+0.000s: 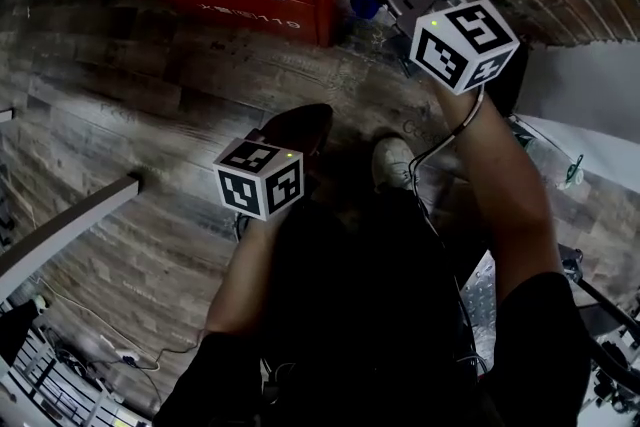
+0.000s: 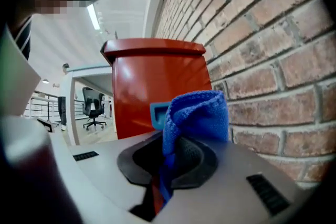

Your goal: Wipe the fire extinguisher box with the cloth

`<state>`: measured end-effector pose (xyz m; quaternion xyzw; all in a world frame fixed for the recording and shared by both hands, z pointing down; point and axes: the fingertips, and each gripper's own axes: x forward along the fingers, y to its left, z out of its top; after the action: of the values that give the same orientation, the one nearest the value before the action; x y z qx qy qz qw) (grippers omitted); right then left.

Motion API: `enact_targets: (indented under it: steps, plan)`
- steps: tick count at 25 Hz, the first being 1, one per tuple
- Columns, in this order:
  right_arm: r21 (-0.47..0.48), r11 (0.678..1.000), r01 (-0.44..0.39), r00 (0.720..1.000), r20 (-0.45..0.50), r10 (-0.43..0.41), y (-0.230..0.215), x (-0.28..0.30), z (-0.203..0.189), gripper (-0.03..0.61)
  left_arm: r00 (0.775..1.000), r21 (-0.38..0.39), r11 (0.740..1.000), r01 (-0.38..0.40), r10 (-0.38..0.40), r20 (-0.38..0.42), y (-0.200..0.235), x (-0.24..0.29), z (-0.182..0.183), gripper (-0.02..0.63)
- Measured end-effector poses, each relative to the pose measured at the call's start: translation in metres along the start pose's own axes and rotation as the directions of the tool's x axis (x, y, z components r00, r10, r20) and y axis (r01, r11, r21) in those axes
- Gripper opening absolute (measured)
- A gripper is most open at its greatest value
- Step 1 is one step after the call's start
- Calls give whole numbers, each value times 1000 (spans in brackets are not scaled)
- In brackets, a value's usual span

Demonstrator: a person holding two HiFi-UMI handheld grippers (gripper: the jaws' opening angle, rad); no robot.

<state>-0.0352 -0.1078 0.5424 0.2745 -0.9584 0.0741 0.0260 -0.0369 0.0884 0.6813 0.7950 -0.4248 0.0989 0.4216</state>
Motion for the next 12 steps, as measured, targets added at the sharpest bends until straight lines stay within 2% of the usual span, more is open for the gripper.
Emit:
enact_targets:
  steps: [5, 8, 12]
  plan:
    - [5, 1000, -28, 999, 22, 28, 24, -8, 11, 41, 1000, 13, 1000, 14, -14, 4, -5, -2, -1, -2]
    - [2, 998, -55, 998, 11, 55, 37, -11, 3, 41, 1000, 10, 1000, 19, -19, 3, -4, -3, -2, -2]
    - [45, 997, -64, 998, -19, 65, 40, -11, -21, 41, 1000, -22, 1000, 6, -6, -6, 4, -6, -5, -2]
